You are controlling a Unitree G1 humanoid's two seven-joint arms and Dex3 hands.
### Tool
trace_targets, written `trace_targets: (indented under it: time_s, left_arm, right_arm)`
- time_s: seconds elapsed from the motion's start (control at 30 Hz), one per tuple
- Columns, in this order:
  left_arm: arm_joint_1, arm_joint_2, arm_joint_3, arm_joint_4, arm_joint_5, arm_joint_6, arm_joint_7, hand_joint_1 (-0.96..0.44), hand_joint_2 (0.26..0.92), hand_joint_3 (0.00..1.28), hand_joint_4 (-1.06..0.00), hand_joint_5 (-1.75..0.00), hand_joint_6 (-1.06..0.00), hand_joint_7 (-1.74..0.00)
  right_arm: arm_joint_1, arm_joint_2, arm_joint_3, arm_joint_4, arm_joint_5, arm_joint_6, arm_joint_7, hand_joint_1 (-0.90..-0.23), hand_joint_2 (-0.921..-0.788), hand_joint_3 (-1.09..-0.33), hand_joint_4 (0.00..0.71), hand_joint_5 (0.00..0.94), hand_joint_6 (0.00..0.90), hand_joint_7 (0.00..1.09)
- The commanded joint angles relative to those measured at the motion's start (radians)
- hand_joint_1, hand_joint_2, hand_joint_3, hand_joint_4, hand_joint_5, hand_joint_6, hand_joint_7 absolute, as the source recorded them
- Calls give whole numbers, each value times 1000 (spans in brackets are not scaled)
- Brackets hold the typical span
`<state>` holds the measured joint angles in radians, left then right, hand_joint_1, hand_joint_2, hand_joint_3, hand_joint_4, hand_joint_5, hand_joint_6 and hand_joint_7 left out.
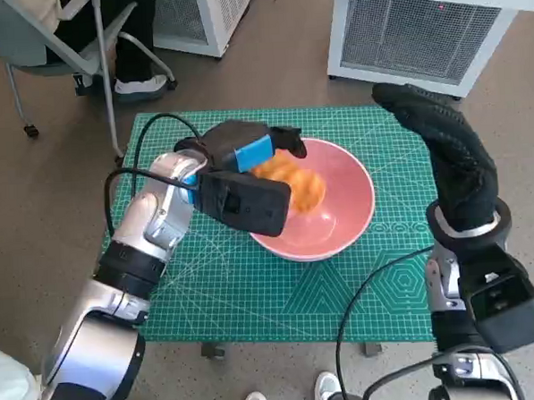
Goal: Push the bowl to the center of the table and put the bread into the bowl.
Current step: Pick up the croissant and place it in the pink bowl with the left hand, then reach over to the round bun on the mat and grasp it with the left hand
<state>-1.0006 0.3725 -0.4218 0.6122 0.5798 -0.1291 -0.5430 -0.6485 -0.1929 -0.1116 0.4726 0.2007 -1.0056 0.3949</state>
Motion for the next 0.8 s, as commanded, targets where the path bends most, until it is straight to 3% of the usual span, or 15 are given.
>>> trace_targets:
  time_s: [0.03,0.4,0.8]
  left_arm:
    - [36,50,39,-92,-45,-18,-26,-232,780,64,-177,-15,-145,-299]
    - [191,165,163,-281,-152,-133,12,-342,806,39,-171,-11,-145,-262]
    - [523,367,439,-518,-327,-281,35,-392,827,24,-232,-30,-172,-279]
  right_arm:
    - [21,-4,1,5,2,8,-5,-643,-921,-844,-1,497,-1,735]
    - [24,9,12,-5,10,17,-5,-636,-921,-844,-1,493,-1,731]
    - [41,12,25,-31,38,45,8,-635,-921,-846,-1,483,-1,725]
